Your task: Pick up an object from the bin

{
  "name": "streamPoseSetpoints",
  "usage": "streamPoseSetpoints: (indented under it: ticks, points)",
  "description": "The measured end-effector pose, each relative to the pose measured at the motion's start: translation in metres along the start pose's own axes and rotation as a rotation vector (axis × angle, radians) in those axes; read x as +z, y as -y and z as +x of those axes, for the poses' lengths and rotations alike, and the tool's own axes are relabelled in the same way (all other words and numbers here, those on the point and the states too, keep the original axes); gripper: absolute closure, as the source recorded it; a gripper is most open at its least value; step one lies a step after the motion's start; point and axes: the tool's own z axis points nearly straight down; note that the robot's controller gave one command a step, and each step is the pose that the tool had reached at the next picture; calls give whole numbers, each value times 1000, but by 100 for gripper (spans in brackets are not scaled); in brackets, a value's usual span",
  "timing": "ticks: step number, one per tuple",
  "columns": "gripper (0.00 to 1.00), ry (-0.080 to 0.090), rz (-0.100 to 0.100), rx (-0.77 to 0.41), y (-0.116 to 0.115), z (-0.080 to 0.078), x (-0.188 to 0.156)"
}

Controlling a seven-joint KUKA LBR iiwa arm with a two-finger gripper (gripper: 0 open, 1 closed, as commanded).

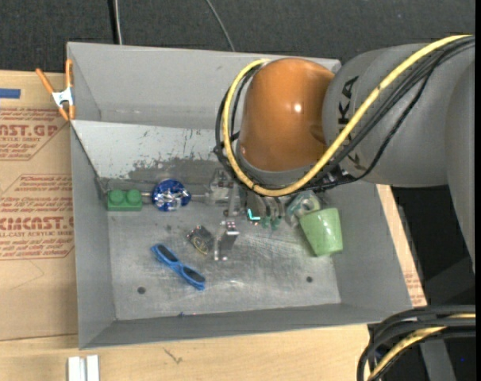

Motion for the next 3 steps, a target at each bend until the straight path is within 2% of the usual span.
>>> streamPoseSetpoints:
  ticks: [1, 2, 3]
  points:
    - [0, 21, -7, 280, -33, 28, 129]
    - [0, 33, -14, 421, -36, 53, 128]
    - [0, 19, -8, 420, -37, 49, 125]
